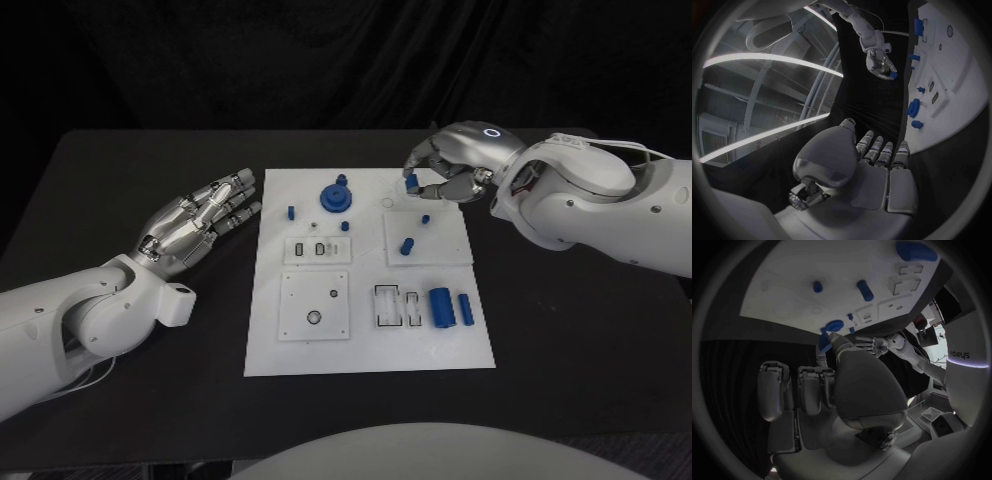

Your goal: Assemble the parts on the task board

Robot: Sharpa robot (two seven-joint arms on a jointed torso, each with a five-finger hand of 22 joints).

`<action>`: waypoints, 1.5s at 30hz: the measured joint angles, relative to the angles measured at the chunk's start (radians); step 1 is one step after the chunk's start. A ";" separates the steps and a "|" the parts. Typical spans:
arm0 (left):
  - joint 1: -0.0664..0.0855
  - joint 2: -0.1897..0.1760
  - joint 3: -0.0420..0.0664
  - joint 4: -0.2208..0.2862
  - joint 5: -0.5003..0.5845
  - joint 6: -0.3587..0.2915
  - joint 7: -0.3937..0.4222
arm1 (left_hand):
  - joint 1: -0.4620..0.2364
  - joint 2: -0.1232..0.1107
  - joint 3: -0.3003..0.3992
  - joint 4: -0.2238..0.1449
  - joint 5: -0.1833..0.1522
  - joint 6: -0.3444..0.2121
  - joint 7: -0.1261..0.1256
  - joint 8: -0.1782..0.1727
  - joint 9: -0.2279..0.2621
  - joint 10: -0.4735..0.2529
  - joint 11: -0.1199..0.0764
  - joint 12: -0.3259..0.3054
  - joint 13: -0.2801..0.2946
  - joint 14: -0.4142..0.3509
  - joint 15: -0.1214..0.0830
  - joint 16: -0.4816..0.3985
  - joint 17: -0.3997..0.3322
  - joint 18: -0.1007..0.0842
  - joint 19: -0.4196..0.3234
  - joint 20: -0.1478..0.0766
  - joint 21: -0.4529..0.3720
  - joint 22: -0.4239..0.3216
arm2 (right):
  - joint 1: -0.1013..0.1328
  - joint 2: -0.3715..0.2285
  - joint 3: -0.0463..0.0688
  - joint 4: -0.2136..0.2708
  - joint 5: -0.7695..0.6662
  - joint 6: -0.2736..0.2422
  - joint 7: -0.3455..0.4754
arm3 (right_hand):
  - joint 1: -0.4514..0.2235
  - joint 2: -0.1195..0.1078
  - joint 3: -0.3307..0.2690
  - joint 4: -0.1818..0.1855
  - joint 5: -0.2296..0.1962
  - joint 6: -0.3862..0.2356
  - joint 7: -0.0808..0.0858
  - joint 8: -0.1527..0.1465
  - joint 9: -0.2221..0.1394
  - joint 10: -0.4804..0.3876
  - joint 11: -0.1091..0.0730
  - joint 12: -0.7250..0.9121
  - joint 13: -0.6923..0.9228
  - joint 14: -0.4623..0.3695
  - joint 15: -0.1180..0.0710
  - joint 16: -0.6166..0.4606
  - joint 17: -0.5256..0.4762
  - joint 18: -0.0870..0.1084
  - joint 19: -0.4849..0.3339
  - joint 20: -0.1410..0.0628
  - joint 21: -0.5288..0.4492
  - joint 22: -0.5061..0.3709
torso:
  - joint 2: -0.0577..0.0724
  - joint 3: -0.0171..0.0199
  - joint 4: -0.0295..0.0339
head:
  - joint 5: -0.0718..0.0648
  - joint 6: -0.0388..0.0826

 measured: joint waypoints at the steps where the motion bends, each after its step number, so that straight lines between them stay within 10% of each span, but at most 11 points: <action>1: 0.000 0.001 0.000 0.000 0.000 0.000 0.000 | 0.000 0.000 0.000 0.000 0.000 0.000 0.000 0.000 0.000 0.000 0.000 0.000 0.000 0.000 0.000 0.000 0.000 0.000 0.000 0.000 0.000 0.000 | 0.000 0.017 0.000 0.006 0.000 0.002 0.001 | 0.000 0.000 0.000 0.000 -0.004 0.000 0.000 0.000 0.000 -0.001 0.006 0.000 0.000 0.000 0.000 0.000 0.000 0.000 0.000 0.000 -0.002 0.000 | 0.000 -0.0004 0.0001 | 0.000 0.000; 16: 0.000 0.004 0.000 0.003 0.000 0.000 0.000 | 0.003 -0.003 0.003 -0.003 0.000 0.000 0.000 0.000 0.000 0.000 0.000 0.000 0.000 -0.004 0.004 0.000 0.000 0.000 0.004 0.004 0.000 0.000 | -0.094 0.230 -0.001 -0.040 -0.020 0.065 0.016 | -0.003 0.002 -0.003 -0.003 -0.010 0.007 0.007 0.000 0.000 -0.001 0.013 0.000 0.000 -0.001 0.006 -0.003 0.000 0.000 0.000 0.000 -0.018 0.000 | 0.001 -0.0003 0.0013 | 0.020 -0.007; 45: 0.000 0.011 0.000 -0.003 0.000 0.002 0.000 | 0.004 -0.004 0.008 -0.003 0.005 -0.003 0.004 0.000 0.000 0.000 0.000 0.000 0.000 0.000 0.007 0.000 0.000 0.000 0.004 0.004 0.000 0.000 | -0.104 0.276 0.000 -0.074 -0.092 0.088 -0.047 | -0.007 -0.002 -0.006 -0.005 -0.013 0.007 0.007 0.000 0.000 -0.001 0.020 0.000 0.000 0.002 0.016 -0.008 0.000 0.016 0.000 0.007 -0.037 0.000 | 0.002 0.0032 0.0012 | 0.027 -0.024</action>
